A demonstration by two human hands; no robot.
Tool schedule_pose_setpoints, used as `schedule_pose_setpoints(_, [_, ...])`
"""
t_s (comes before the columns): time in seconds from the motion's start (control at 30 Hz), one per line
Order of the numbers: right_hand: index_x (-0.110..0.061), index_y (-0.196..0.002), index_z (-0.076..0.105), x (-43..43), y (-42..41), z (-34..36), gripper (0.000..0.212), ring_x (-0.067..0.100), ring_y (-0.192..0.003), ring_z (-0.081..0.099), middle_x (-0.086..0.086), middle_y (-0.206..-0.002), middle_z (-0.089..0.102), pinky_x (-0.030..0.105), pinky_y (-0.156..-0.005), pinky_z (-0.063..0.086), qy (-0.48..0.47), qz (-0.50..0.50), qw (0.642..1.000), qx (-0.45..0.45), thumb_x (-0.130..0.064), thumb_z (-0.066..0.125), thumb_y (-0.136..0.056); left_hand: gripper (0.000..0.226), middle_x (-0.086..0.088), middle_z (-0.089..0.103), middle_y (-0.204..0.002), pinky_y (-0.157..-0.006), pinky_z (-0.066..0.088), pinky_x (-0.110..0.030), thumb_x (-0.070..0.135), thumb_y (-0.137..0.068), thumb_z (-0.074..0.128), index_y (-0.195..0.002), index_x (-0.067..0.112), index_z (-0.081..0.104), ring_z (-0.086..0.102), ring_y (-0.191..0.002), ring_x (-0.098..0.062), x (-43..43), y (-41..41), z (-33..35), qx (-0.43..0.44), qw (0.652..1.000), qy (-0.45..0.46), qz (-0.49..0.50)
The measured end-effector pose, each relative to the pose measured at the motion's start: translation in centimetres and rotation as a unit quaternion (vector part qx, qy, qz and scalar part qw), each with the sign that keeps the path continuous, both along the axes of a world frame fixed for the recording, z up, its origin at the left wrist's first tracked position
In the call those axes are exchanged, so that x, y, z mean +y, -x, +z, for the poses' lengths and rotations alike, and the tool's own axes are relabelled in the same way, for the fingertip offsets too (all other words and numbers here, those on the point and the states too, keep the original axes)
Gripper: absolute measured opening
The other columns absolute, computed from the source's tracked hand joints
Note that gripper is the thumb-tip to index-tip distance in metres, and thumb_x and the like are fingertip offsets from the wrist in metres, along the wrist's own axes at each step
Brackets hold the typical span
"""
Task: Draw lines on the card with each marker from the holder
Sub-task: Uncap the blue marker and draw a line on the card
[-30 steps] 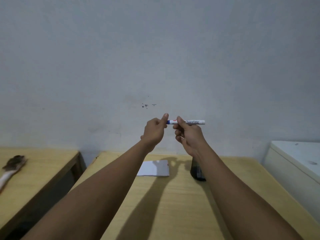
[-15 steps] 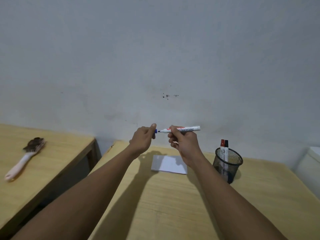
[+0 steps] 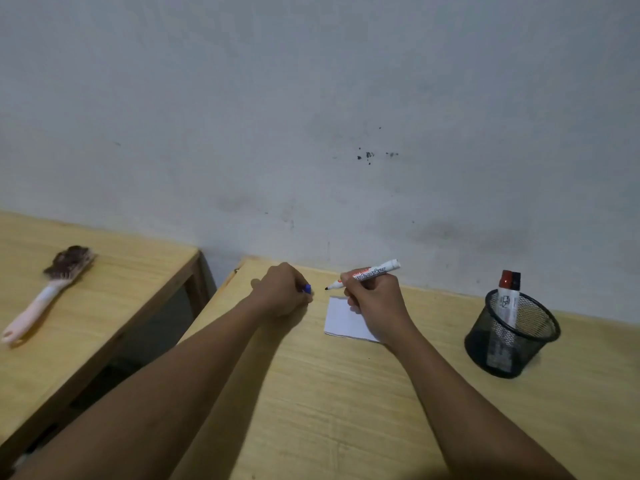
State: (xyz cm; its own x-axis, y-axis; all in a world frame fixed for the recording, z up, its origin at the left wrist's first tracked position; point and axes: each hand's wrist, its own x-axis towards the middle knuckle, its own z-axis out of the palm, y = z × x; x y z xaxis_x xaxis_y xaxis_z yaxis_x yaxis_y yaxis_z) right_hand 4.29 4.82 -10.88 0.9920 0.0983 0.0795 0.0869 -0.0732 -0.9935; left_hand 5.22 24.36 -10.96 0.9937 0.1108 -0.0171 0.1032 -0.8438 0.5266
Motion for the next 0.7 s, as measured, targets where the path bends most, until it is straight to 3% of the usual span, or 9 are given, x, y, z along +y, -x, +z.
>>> schedule_pose_setpoints(0.07, [-0.011,-0.085,0.075,0.1,-0.3,-0.6,0.015,0.009,-0.053,0.056,-0.01,-0.054,0.064,0.022,-0.056,0.048,0.011,-0.007,1.0,-0.005,-0.022,0.07,-0.094,0.02,0.008,0.068,-0.086,-0.079,0.032,-0.039,0.038,-0.085,0.075,-0.101,0.027,0.078,0.057,-0.094,-0.02,0.0,0.0,0.1,0.005,1.0,-0.013,0.002])
schedule_pose_setpoints(0.13, [-0.011,-0.085,0.075,0.0,-0.5,-1.1,0.015,0.007,-0.052,0.057,-0.009,-0.057,0.066,0.019,-0.055,0.048,0.006,-0.015,1.0,-0.006,-0.022,0.07,-0.094,0.037,0.006,0.067,-0.099,-0.082,0.029,-0.041,0.045,-0.085,0.073,-0.118,0.031,0.07,0.058,-0.105,-0.022,0.3,0.2,0.2,0.008,1.0,-0.021,0.005])
schedule_pose_setpoints(0.2, [-0.007,-0.089,0.074,0.0,-0.5,-1.4,0.016,0.007,-0.053,0.058,-0.007,-0.062,0.068,0.018,-0.055,0.048,-0.001,-0.019,1.0,-0.004,-0.022,0.069,-0.095,0.053,0.005,0.06,-0.111,-0.085,0.026,-0.04,0.047,-0.083,0.072,-0.131,0.032,0.058,0.058,-0.107,-0.019,0.2,1.3,0.2,-0.048,0.998,-0.021,0.029])
schedule_pose_setpoints(0.27, [-0.001,-0.094,0.072,0.1,-0.3,-1.7,0.02,0.008,-0.055,0.059,-0.007,-0.063,0.07,0.019,-0.056,0.05,-0.012,-0.028,0.999,-0.01,-0.02,0.067,-0.096,0.04,0.01,0.053,-0.1,-0.086,0.026,-0.038,0.044,-0.084,0.07,-0.12,0.031,0.059,0.056,-0.091,-0.012,-0.6,3.4,0.0,-0.174,0.984,0.011,0.038])
schedule_pose_setpoints(0.33, [0.002,-0.095,0.069,0.1,0.0,-2.0,0.021,0.007,-0.056,0.061,-0.005,-0.065,0.072,0.02,-0.056,0.052,-0.019,-0.044,0.999,-0.022,-0.018,0.066,-0.097,0.029,0.015,0.051,-0.094,-0.089,0.028,-0.038,0.048,-0.085,0.063,-0.11,0.034,0.061,0.054,-0.084,-0.008,-1.9,5.8,-0.7,-0.217,0.976,0.009,-0.008])
schedule_pose_setpoints(0.43, [-0.001,-0.096,0.068,0.2,0.3,-2.1,0.018,0.004,-0.061,0.065,-0.003,-0.072,0.073,0.022,-0.061,0.053,-0.004,-0.044,0.999,-0.03,-0.019,0.065,-0.098,0.044,0.012,0.053,-0.107,-0.089,0.026,-0.041,0.06,-0.087,0.05,-0.125,0.041,0.061,0.052,-0.098,-0.009,-3.4,7.9,-1.8,-0.15,0.981,-0.08,-0.089])
schedule_pose_setpoints(0.53, [-0.006,-0.095,0.069,0.2,0.4,-2.2,0.015,0.004,-0.068,0.068,0.0,-0.079,0.075,0.026,-0.065,0.055,0.031,-0.046,0.997,-0.051,-0.021,0.067,-0.096,0.043,0.008,0.056,-0.124,-0.089,0.026,-0.043,0.062,-0.093,0.041,-0.126,0.045,0.061,0.047,-0.112,-0.018,-3.7,8.2,-2.2,-0.126,0.97,-0.182,-0.098])
schedule_pose_setpoints(0.63, [-0.011,-0.09,0.07,0.1,0.4,-2.4,0.011,0.001,-0.075,0.069,-0.004,-0.082,0.074,0.024,-0.074,0.056,0.073,-0.06,0.993,-0.074,-0.022,0.072,-0.092,0.045,0.009,0.054,-0.131,-0.093,0.028,-0.045,0.064,-0.094,0.037,-0.129,0.045,0.059,0.044,-0.118,-0.018,-3.8,8.3,-2.1,-0.113,0.969,-0.198,-0.094])
schedule_pose_setpoints(0.7, [-0.016,-0.088,0.07,0.1,0.2,-2.5,0.01,0.008,-0.077,0.071,-0.003,-0.082,0.075,0.028,-0.076,0.058,0.093,-0.059,0.992,-0.069,-0.025,0.071,-0.093,0.046,0.01,0.051,-0.136,-0.099,0.028,-0.05,0.065,-0.093,0.037,-0.13,0.046,0.057,0.041,-0.122,-0.019,-3.6,8.3,-2.2,-0.103,0.971,-0.196,-0.095])
